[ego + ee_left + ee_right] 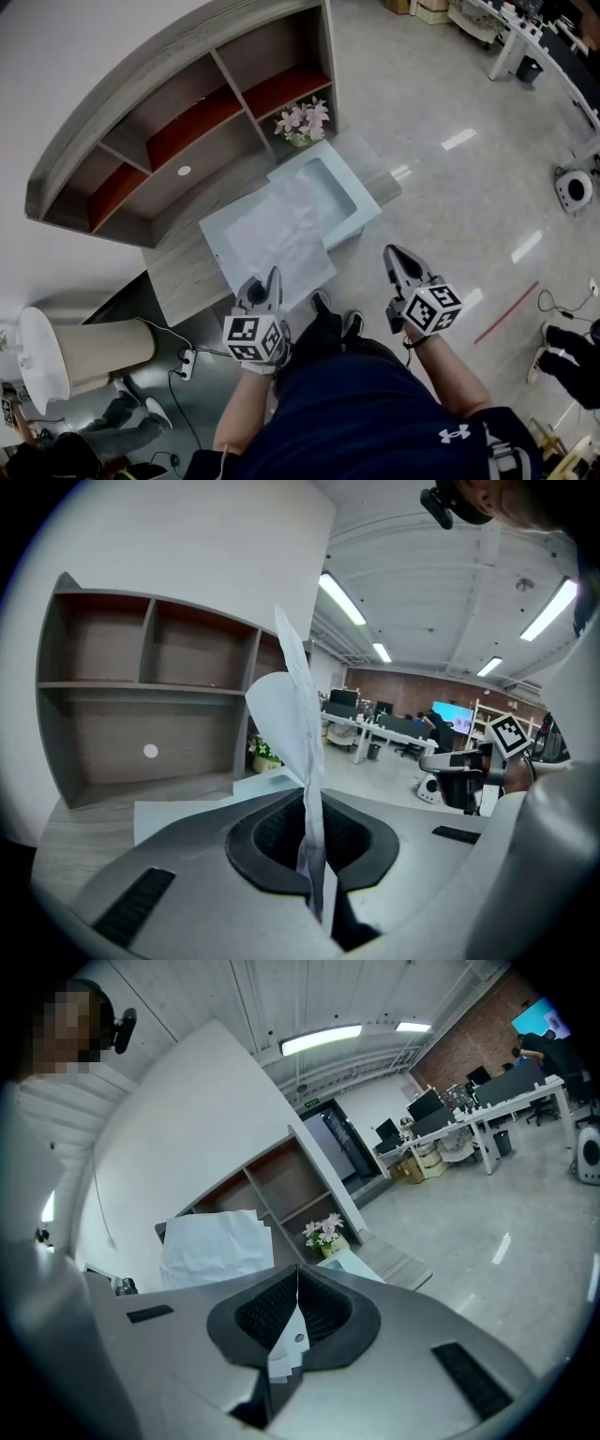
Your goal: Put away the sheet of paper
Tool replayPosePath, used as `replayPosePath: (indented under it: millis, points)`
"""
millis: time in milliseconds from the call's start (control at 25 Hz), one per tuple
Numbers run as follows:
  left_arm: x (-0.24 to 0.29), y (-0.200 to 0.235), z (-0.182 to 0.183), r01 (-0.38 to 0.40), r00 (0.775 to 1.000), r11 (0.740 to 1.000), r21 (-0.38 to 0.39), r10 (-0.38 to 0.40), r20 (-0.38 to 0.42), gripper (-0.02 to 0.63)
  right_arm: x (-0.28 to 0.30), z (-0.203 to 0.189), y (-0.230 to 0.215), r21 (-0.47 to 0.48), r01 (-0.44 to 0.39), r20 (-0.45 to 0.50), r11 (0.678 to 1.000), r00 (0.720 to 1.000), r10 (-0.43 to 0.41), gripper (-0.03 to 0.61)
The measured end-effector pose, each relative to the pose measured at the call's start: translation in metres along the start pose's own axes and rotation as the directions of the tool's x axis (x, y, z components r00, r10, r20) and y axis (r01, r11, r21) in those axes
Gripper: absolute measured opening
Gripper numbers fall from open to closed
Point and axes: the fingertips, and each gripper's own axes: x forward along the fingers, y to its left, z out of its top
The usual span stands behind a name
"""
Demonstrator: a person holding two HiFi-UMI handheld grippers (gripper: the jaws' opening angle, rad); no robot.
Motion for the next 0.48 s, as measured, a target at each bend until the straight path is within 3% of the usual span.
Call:
replayPosePath:
  millis: [480]
  points:
    - [0.051,0.024,0.022,0.080,0.997,0.997,0.000,-0.080,0.003,0.017,0.047,0.021,-0.001,-0.014,0.052,0.007,0.999,0.999,-0.052,0.015]
